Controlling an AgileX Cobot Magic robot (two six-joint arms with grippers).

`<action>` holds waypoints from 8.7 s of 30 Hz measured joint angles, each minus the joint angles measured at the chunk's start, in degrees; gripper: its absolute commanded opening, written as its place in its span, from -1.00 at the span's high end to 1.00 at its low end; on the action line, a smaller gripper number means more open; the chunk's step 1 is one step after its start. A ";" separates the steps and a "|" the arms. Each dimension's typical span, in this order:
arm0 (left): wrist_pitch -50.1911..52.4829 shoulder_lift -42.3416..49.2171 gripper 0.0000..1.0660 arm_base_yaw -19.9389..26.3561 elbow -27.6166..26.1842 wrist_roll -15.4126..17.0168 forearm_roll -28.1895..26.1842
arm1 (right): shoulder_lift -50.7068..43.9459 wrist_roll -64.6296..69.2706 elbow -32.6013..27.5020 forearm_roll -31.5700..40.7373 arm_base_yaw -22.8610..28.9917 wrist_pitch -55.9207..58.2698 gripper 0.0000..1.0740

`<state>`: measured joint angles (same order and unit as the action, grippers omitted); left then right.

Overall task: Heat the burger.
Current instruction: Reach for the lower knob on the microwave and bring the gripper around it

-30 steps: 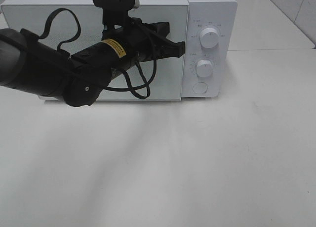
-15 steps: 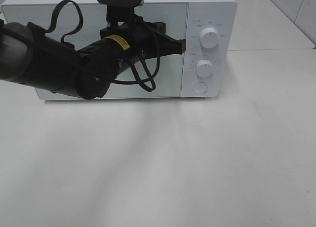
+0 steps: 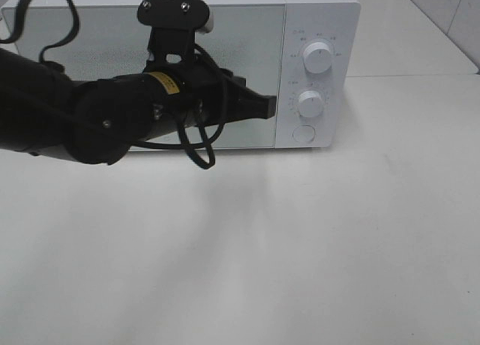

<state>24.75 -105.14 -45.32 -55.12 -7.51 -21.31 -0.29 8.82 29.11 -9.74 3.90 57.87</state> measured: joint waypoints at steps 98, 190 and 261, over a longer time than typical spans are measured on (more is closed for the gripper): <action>-84.51 101.81 -0.88 37.41 25.95 4.81 16.16 | 0.00 0.00 0.00 0.00 0.00 0.00 -0.34; -84.51 105.37 -0.88 46.98 25.95 4.81 16.33 | 20.17 0.17 -12.78 0.00 0.00 -42.11 -0.34; -84.51 105.37 -0.88 46.98 25.95 4.81 16.33 | 88.69 -31.57 -10.60 64.11 46.24 -125.36 -0.34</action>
<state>-59.76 0.23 1.66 -29.16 -2.69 -4.98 88.41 -22.75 18.51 54.37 50.13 -67.49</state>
